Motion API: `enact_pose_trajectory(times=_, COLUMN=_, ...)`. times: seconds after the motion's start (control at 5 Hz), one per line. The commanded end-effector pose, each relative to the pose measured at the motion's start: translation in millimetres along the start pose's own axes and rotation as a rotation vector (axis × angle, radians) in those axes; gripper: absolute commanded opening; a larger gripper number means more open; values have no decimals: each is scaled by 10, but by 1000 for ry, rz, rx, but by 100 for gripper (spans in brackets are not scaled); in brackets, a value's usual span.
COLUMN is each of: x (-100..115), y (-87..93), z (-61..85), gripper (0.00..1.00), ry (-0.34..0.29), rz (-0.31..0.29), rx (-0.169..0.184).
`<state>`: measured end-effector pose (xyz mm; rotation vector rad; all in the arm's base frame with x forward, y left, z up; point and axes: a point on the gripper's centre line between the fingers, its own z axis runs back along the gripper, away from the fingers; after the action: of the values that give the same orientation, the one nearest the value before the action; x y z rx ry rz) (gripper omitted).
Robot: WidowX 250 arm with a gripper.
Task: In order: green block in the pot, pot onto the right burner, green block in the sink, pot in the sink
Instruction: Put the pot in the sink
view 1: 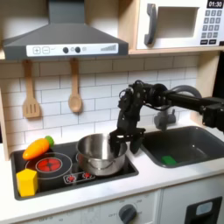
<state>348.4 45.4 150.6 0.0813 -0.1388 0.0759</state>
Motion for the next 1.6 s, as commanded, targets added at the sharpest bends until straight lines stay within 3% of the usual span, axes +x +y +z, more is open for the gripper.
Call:
enact_pose_trajectory(times=0.0, x=-106, y=-28, z=-37, gripper=0, ry=28, rz=-7, rx=-6)
enact_pose_trajectory(times=0.4, x=-97, y=-15, z=80, gripper=0, ry=12, rz=-19, rx=-13)
enact_pose_trajectory(times=0.8, x=-46, y=-46, z=253, gripper=0, ry=2, rz=-14, rx=-42)
enact_pose_trajectory(times=1.0, x=33, y=-48, z=387, gripper=0, ry=-29, rz=-12, rx=-39)
enact_pose_trajectory(times=1.4, x=20, y=-244, z=599, gripper=0, ry=-75, rz=-57, rx=-95)
